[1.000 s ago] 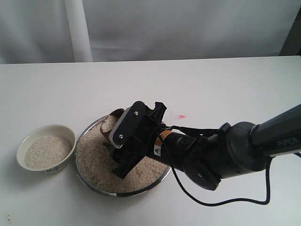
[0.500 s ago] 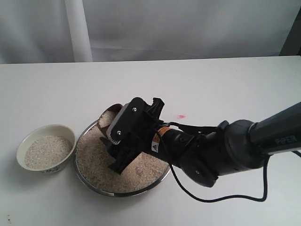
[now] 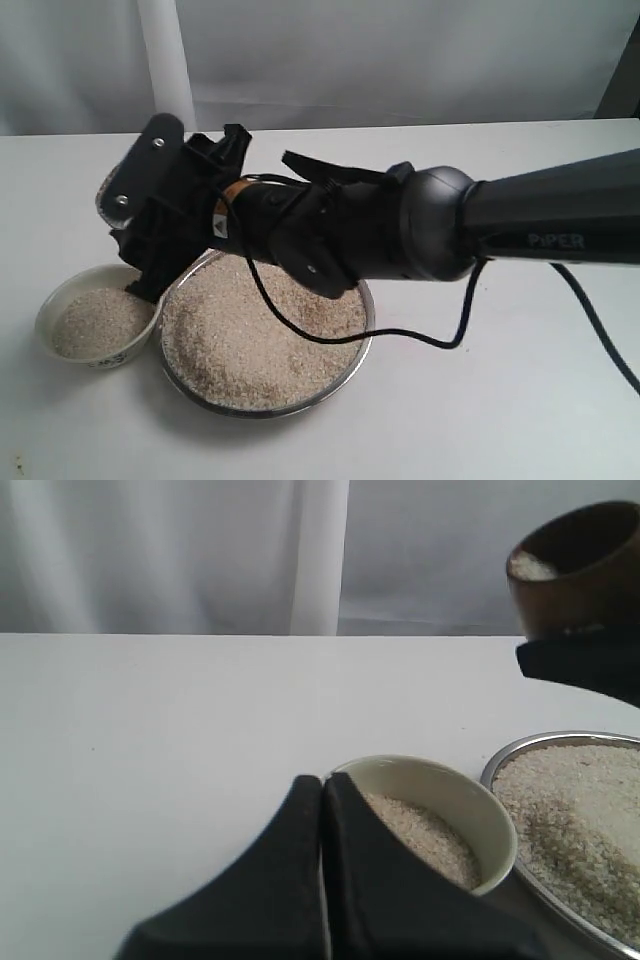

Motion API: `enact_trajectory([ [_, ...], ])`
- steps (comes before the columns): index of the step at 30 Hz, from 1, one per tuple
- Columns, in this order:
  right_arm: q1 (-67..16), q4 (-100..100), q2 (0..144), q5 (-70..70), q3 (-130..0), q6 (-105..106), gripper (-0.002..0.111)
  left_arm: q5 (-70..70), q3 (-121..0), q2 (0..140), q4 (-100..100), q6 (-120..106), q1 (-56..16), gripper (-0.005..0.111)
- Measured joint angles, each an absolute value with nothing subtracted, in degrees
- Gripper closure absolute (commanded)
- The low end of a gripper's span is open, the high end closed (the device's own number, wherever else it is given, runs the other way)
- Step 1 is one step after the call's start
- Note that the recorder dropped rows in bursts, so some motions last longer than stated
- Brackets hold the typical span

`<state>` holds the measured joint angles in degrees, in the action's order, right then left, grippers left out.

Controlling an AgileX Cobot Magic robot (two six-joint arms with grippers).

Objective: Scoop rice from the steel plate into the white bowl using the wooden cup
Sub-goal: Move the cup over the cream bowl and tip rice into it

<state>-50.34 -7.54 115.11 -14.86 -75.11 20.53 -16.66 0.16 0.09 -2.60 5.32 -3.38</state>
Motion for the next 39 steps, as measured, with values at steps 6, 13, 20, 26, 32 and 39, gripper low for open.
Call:
enact_trajectory([
  [6, -54.0, -12.8, 121.7, -1.1, -87.7, 28.0, 0.108, -16.7, 0.2, 0.1, -2.6, 5.3, -3.4, 0.107],
  [13, -55.3, -15.8, 127.1, 4.8, -94.2, 41.8, 0.108, -16.7, 0.2, 0.1, -2.6, 5.3, -3.4, 0.107],
  [20, -55.3, -17.4, 127.2, 5.0, -94.9, 51.6, 0.108, -16.7, 0.2, 0.1, -2.6, 5.3, -3.4, 0.107],
  [26, -55.3, -17.5, 127.5, 5.0, -94.9, 59.0, 0.108, -16.7, 0.2, 0.1, -2.6, 5.3, -3.4, 0.107],
  [32, -55.3, -17.6, 127.8, 5.0, -94.9, 65.0, 0.108, -16.7, 0.2, 0.1, -2.6, 5.3, -3.4, 0.107],
  [39, -55.3, -17.6, 128.0, 5.0, -94.9, 70.6, 0.108, -16.7, 0.2, 0.1, -2.6, 5.3, -3.4, 0.107],
])
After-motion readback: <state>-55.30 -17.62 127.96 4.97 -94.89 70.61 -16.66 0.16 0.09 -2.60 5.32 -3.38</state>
